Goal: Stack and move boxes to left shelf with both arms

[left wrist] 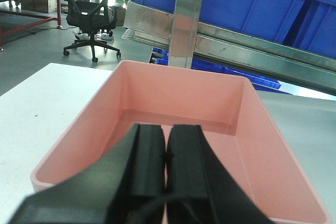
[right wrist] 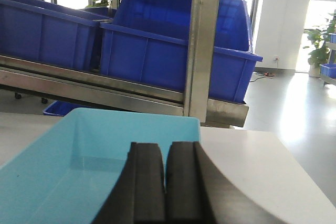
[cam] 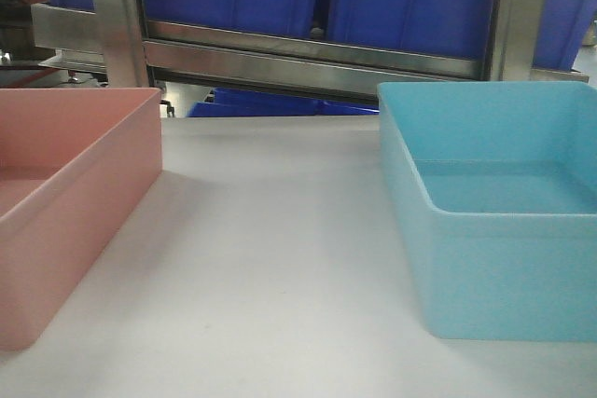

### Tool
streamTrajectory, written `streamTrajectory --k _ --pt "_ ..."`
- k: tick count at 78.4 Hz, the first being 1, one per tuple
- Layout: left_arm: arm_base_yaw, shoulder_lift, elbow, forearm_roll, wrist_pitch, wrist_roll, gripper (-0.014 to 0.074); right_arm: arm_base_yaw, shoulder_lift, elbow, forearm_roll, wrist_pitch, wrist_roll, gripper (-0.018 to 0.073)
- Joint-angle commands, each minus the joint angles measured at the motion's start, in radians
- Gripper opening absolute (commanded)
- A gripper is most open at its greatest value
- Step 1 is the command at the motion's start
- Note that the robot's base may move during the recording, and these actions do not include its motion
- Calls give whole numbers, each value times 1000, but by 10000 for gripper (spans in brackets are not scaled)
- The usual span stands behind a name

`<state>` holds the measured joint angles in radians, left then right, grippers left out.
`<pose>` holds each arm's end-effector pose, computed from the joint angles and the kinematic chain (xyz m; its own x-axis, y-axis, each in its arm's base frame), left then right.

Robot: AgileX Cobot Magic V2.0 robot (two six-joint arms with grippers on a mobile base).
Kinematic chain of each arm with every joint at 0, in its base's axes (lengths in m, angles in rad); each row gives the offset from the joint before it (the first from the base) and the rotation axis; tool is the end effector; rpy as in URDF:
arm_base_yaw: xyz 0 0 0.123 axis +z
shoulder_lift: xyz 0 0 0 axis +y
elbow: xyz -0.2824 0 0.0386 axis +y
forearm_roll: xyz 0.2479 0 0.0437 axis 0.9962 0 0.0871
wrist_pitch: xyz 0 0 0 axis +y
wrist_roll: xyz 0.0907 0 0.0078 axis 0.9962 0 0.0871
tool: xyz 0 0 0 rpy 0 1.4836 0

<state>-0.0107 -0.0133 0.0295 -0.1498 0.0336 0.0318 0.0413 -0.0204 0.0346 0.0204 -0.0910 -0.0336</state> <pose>0.0567 -0.0011 0.2008 0.0357 -0.1180 -0.9924 0.0200 0.9929 -0.1174 0.0552 0.0021 0.2107 0.1636 -0.0065 -0.9865 -0.0373 0.9992 -0.0128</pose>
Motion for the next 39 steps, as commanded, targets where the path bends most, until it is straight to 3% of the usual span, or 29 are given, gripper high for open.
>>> streamTrajectory --k 1,29,39 --pt "1 -14 -4 -1 -81 2 -3 1 -10 -28 -2 -87 -4 57" --pt "1 -14 -10 -1 -133 2 -3 1 -10 -28 -2 -87 -4 57" --pt "1 -4 -72 -1 -66 2 -2 1 -10 -28 -2 -87 -4 57"
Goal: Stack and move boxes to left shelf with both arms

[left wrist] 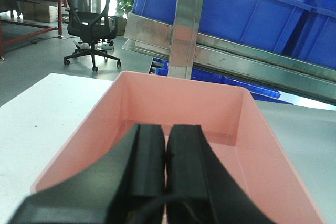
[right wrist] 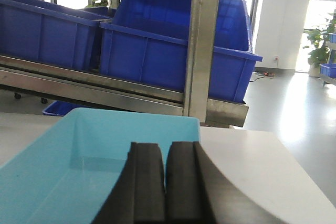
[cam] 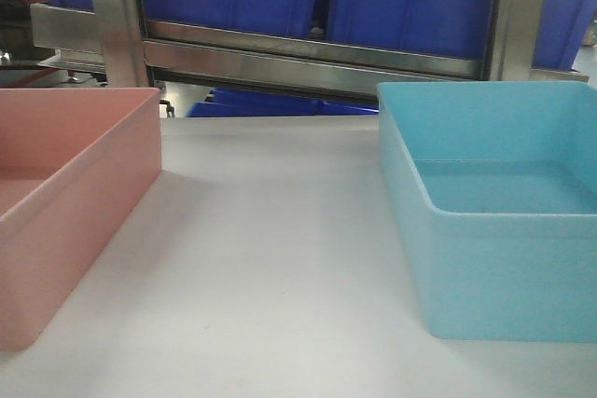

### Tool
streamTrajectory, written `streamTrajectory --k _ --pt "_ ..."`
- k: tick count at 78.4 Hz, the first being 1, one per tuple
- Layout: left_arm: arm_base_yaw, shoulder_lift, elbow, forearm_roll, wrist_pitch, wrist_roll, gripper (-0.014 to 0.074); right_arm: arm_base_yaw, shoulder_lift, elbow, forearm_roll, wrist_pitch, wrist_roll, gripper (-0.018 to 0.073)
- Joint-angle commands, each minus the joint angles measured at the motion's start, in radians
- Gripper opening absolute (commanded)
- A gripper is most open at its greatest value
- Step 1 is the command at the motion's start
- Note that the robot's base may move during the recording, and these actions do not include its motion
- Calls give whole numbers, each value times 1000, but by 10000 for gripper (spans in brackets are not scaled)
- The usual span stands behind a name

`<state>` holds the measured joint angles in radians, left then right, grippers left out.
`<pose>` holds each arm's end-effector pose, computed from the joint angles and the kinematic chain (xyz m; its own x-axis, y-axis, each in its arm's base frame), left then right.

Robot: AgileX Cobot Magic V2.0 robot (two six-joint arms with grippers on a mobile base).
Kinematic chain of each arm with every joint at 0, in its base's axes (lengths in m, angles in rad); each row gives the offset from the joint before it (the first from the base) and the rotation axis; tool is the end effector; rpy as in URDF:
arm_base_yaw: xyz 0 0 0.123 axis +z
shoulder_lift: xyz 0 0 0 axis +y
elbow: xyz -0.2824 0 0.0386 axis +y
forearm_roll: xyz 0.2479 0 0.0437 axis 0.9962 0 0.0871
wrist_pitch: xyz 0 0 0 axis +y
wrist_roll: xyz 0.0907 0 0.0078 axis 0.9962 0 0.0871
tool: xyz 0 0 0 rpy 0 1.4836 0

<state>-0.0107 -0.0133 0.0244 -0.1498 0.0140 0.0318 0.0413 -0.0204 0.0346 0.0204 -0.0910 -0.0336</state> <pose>0.0563 -0.0008 0.2043 0.0603 -0.1184 -0.9911 0.0200 0.9929 -0.1174 0.0552 0.0021 0.2107 0.1636 -0.0065 -0.9865 -0.0373 0.9992 -0.0128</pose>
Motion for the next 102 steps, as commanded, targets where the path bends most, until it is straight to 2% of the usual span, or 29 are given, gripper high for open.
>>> streamTrajectory --k 1,11,23,66,79,89,95,102 --pt "1 -2 -77 -1 -33 2 -2 1 -10 -28 -2 -87 -4 57" --pt "1 54 -189 0 77 2 -2 1 -10 -28 -2 -87 -4 57" --pt "1 182 -300 0 137 2 0 1 -10 -28 -2 -87 -4 57" --pt "1 854 -659 0 376 2 0 1 -10 -28 -2 -87 -4 57" --pt "1 1042 -822 111 502 2 0 1 -10 -28 -2 -87 -4 57" --pt "41 1187 -960 114 624 10 6 1 -10 -28 -2 -87 -4 57" --pt "71 1270 -1040 114 695 21 73 1 -10 -28 -2 -87 -4 57" --pt "106 1362 -1132 109 755 68 262 1 -10 -28 -2 -87 -4 57"
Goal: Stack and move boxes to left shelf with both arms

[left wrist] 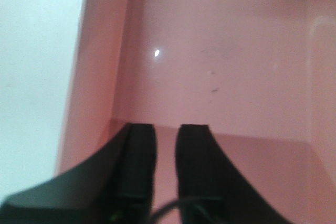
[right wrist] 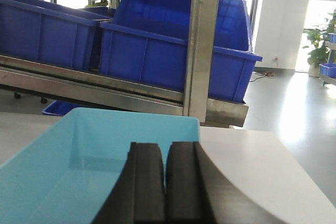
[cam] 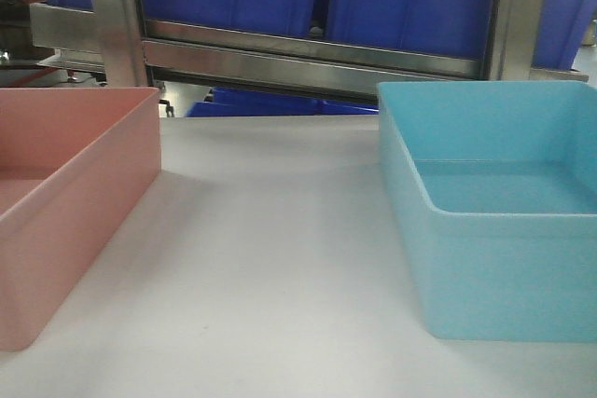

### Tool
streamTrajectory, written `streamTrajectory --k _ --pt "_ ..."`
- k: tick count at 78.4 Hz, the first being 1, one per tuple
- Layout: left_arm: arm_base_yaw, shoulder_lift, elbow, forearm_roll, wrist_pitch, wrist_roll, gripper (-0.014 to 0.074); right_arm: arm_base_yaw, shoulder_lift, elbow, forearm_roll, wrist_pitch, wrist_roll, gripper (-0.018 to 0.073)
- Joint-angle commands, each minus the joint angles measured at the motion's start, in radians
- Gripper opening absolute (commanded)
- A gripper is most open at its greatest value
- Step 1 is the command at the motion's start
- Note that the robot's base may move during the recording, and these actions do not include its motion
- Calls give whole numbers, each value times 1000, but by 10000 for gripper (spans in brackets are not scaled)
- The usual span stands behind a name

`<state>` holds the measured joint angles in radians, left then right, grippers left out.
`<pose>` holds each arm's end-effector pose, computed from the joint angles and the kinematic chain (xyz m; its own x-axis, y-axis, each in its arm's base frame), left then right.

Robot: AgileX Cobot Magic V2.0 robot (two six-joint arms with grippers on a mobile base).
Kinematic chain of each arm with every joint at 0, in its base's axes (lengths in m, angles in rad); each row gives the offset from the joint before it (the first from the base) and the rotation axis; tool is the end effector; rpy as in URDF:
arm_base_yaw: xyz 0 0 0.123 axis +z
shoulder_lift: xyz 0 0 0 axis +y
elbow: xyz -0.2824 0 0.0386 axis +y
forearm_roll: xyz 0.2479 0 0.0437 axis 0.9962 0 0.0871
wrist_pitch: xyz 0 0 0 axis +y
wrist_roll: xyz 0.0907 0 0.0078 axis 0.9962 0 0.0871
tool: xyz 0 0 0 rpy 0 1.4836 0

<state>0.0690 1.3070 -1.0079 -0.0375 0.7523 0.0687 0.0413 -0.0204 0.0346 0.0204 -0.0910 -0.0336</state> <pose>0.2647 0.0160 0.2996 -0.8210 -0.0154 -0.5707 -0.0205 0.9998 0.0025 0.0552 0.0021 0.2107 0.1636 -0.0065 -0.9865 -0.0373 0.9992 -0.0128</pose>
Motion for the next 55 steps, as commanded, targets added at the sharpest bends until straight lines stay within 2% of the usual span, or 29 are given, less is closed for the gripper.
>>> streamTrajectory --k 1,6,10,22,32,50,55 --pt "31 55 -121 -4 24 33 293 1 -10 -28 -2 -87 -4 57" --pt "55 124 -194 -4 65 71 419 1 -10 -28 -2 -87 -4 57" --pt "76 185 -248 -4 108 109 459 1 -10 -28 -2 -87 -4 57" --pt "138 373 -429 -6 219 160 459 1 -10 -28 -2 -87 -4 57" --pt "168 492 -532 -17 253 187 459 1 -10 -28 -2 -87 -4 57" --pt "182 610 -561 -78 243 207 457 1 -10 -28 -2 -87 -4 57" --pt "182 623 -561 -78 242 209 421 1 -10 -28 -2 -87 -4 57"
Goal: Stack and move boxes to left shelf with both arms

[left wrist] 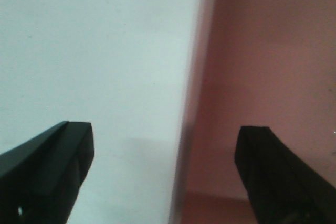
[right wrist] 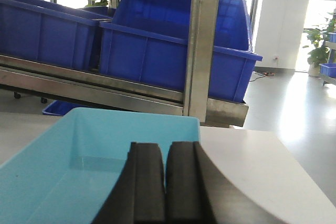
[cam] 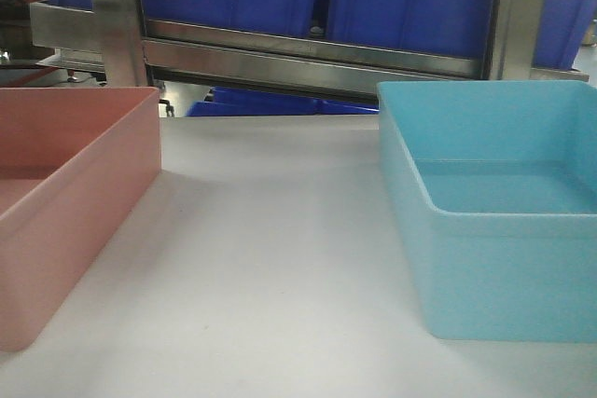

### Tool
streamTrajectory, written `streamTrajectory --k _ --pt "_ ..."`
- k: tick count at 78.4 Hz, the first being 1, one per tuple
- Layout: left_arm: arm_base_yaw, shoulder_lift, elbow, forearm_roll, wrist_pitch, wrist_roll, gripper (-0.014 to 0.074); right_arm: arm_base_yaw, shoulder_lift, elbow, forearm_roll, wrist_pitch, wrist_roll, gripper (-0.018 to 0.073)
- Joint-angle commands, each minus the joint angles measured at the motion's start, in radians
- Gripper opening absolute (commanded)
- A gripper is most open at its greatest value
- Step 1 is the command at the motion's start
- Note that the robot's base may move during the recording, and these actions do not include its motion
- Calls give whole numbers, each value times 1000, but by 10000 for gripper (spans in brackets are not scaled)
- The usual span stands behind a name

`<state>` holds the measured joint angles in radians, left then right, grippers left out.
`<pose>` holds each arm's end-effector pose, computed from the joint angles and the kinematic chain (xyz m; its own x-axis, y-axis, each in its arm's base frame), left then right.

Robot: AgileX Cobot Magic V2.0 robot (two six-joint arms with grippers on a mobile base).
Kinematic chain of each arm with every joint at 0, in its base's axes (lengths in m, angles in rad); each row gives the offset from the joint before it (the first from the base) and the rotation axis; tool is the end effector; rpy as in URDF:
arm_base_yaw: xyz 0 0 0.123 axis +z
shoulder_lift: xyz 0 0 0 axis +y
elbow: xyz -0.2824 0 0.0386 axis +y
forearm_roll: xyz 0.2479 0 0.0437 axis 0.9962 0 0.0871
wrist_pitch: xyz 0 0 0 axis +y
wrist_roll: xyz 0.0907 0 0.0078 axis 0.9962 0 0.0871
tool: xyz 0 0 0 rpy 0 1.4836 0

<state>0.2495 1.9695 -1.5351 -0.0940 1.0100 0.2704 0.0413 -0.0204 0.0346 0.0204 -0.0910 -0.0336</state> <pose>0.3969 0.0937 0.2149 -0.9739 -0.0234 -0.2257 -0.0173 0.9994 -0.0290 0.0552 0.0021 0.2107 0.1636 -0.0065 -0.9865 -0.0373 0.9992 -0.0128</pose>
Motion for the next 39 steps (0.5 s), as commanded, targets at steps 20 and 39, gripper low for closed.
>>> streamTrajectory --k 20,39 --pt "1 -34 -35 -3 -11 7 77 1 -10 -28 -2 -87 -4 57" --pt "-3 -44 -38 -31 82 2 -3 1 -10 -28 -2 -87 -4 57"
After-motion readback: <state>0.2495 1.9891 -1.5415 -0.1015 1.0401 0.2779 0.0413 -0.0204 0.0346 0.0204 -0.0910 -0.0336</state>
